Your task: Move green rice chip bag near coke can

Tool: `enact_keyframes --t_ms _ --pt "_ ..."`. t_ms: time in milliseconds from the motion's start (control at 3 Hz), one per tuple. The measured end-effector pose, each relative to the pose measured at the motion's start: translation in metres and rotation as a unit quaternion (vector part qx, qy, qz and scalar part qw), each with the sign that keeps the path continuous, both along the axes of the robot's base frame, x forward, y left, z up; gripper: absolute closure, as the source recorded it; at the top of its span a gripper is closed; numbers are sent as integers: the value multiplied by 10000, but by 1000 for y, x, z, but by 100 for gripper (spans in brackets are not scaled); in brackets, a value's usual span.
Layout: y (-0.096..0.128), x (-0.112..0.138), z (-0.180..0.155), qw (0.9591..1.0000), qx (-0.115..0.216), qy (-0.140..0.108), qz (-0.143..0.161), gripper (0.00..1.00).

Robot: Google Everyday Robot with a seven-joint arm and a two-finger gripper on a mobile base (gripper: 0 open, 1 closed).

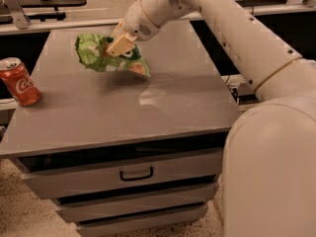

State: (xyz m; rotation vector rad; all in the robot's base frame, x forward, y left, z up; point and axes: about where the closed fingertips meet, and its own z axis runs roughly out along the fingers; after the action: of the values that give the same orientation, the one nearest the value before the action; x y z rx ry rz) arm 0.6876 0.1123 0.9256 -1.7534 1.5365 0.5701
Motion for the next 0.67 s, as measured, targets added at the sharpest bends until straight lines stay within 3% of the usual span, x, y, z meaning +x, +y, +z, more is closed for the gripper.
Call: enact_keyframes --t_ms 667 --pt "70 -25 -20 9973 127 385 611 100"
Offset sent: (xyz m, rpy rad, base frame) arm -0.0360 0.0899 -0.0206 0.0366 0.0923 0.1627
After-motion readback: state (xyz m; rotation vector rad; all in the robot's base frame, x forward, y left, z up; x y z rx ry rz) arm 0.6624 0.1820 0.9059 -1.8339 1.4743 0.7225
